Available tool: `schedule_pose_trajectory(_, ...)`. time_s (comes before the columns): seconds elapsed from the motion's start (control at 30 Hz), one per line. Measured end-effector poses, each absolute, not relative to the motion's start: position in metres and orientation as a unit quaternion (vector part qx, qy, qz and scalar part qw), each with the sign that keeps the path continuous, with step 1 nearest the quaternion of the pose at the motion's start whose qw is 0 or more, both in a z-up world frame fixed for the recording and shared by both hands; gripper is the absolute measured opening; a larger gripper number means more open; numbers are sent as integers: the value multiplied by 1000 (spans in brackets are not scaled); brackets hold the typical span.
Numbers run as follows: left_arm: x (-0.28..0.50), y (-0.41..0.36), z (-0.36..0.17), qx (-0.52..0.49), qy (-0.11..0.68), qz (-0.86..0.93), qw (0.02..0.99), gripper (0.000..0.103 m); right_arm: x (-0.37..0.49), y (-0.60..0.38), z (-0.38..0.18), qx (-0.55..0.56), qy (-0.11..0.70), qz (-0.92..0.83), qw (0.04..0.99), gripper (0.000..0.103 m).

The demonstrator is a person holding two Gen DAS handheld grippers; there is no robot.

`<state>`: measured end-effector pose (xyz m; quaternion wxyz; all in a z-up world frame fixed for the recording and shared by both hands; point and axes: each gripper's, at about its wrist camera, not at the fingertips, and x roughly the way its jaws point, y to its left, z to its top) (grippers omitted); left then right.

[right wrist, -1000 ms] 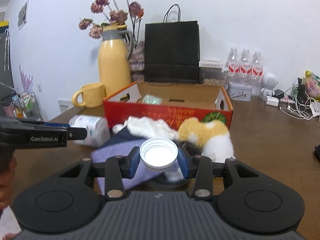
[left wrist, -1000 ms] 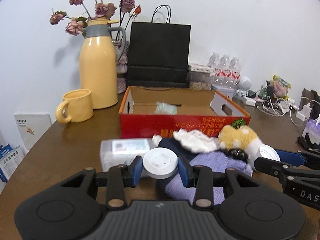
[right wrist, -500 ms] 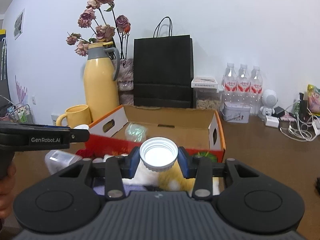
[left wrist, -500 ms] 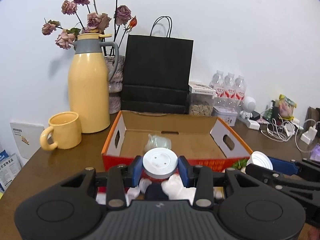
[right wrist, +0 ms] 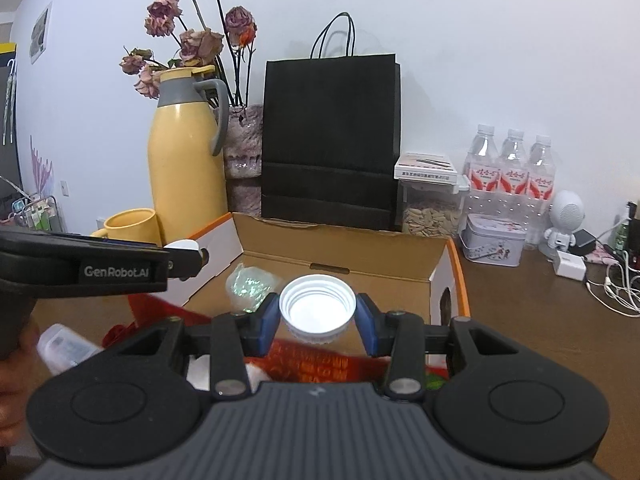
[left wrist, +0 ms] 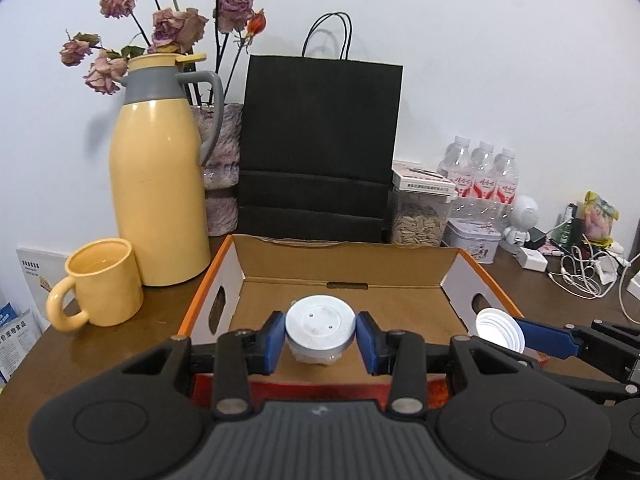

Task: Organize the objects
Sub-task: 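Carry the caps into the box with both grippers, then open both grippers to release the caps into the box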

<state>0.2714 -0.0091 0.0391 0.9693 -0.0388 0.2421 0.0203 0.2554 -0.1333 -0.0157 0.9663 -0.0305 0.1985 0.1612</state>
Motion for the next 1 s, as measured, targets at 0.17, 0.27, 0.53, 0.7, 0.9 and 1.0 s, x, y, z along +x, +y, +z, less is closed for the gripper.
schedule_pose_trajectory(0.17,295,-6,35,-42,250,26,967,37,281,-131,-21,-29,206,163,964,41)
schedule_pose_trajectory(0.27,308,-4,32,-43,255,30,966,37,295,-128,-25,-30,211,164,963,41)
schedule_pose_trajectory(0.53,337,0,24,-40,271,38,961,37,326,-125,-30,-31,221,159,962,41)
schedule_pose_trajectory(0.7,350,1,18,-35,281,42,958,37,340,-122,-36,-32,233,156,959,41)
schedule_pose_trajectory(0.9,353,0,16,-32,284,44,957,37,346,-122,-40,-31,243,160,956,41)
schedule_pose_trajectory(1.0,353,-1,16,-27,289,46,956,46,346,-122,-42,-35,250,158,955,43)
